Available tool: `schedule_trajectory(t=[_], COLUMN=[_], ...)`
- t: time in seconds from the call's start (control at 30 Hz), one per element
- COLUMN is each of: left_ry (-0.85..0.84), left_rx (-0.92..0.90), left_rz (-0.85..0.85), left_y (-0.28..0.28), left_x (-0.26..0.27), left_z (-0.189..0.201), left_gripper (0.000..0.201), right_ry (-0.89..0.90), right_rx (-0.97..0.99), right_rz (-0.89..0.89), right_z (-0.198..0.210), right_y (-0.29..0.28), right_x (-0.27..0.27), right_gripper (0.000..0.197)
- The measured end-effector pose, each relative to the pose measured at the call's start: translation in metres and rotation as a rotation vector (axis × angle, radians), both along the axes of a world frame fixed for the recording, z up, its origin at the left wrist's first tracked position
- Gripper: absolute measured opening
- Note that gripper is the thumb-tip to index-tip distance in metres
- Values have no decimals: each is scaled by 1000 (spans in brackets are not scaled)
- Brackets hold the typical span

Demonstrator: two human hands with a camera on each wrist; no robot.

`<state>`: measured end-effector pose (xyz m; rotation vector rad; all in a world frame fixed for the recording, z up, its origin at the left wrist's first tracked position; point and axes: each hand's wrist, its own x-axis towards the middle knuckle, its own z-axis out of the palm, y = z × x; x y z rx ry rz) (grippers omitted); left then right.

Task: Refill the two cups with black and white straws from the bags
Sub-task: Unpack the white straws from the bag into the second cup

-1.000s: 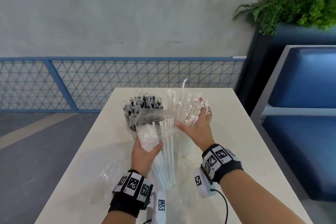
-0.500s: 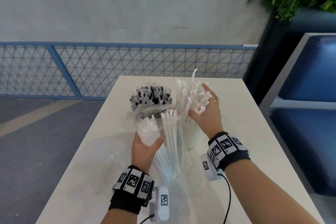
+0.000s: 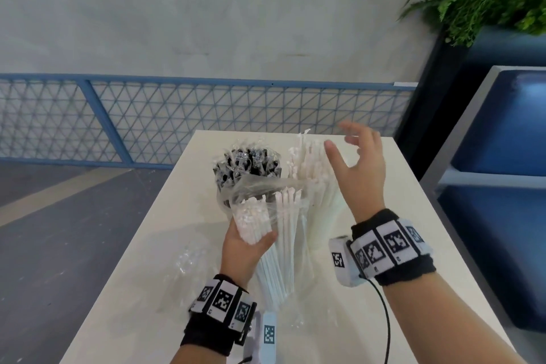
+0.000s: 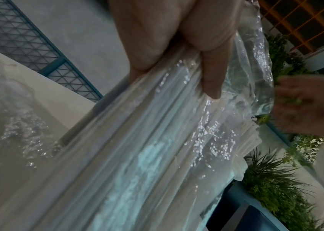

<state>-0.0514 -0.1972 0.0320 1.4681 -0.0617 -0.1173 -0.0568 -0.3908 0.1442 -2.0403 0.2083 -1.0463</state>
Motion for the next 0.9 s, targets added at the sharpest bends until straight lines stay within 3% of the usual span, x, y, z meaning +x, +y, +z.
schedule_trajectory(t=[0.07, 0.13, 0.23, 0.3, 0.4, 0.43, 0.57, 0.73, 0.9], left_ry=[-9, -24, -28, -29, -39, -46, -66, -78, -103], left_rx=[10, 25, 8, -6, -4, -1, 7, 9, 13], left_rz=[-12, -8, -11, -20, -2, -1, -14, -79, -134], left_y=[-1, -2, -4, -5, -6, -8, -12, -10, -14], left_x=[0, 1, 0, -2, -1, -1, -3, -10, -13], left_z=[0, -1, 0, 1, 0, 0, -1, 3, 4], left_gripper=[59, 58, 55, 55, 55, 55, 58, 52, 54], right_ry=[-74, 122, 319, 228, -82, -79, 148, 377, 633], right_rx=[-68, -232, -361, -323, -237, -262, -380, -380, -499], right_rz=[94, 202, 192, 175, 247, 289, 350, 231, 172], right_z=[2, -7, -27, -26, -20, -21, -36, -31, -23], right_y=[14, 27, 34, 36, 46, 50, 52, 33, 30], right_x=[-19, -30, -31, -36, -52, -56, -53, -44, -43], right_gripper=[8, 9, 16, 17, 13, 14, 23, 25, 44])
